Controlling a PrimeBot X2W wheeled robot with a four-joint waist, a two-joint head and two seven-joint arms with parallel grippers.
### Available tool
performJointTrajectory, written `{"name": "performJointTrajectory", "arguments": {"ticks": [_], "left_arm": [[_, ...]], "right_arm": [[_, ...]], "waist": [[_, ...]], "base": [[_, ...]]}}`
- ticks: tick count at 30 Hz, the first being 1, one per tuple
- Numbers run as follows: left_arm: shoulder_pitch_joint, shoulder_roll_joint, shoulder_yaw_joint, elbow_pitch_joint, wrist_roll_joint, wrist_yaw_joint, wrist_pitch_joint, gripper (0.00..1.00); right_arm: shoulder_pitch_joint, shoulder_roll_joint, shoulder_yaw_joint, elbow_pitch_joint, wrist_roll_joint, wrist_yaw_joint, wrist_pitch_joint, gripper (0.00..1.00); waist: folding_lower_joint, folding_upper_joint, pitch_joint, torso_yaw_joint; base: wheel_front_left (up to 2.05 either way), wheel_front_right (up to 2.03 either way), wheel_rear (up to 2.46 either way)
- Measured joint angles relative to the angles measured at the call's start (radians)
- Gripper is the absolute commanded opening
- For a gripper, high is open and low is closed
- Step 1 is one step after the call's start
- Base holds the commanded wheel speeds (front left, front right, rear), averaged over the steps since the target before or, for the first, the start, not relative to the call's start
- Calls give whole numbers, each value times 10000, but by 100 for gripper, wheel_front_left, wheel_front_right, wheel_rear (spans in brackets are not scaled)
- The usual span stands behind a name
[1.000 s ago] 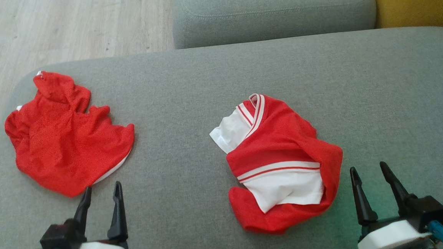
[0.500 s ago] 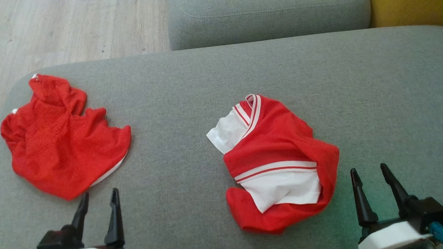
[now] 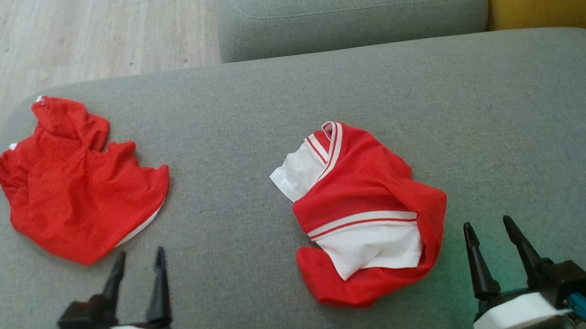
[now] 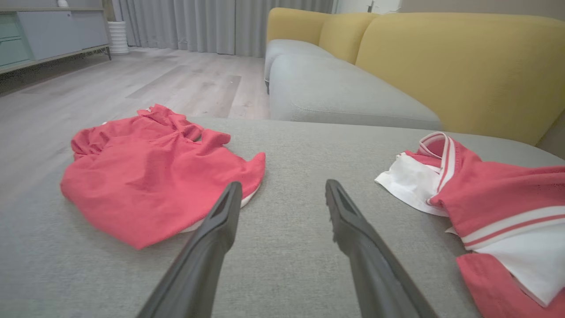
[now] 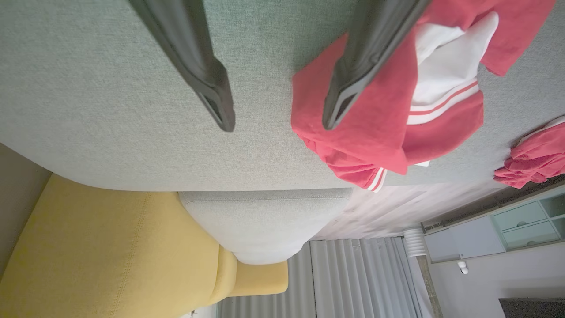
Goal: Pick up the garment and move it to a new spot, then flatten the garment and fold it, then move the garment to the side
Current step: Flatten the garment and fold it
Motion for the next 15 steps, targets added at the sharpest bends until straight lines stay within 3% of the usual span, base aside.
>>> {"name": "performJointTrajectory", "arguments": {"ticks": [6, 10, 15], "left_arm": [[-533, -2, -1645, 255, -704, -86, 0, 100], [-1411, 2, -3202, 1156, -1338, -173, 0, 100], [-2675, -27, -4637, 2474, -3317, -247, 184, 100]], "right_arm": [[-116, 0, 109, -6, 0, 0, 0, 100], [-417, 0, 221, -33, 4, 0, 0, 100], [-666, 0, 399, -59, 17, 0, 0, 100]], "waist": [[0, 0, 196, -192], [0, 0, 437, -426], [0, 0, 757, -854]], "base": [[0, 0, 0], [0, 0, 0], [0, 0, 0]]}}
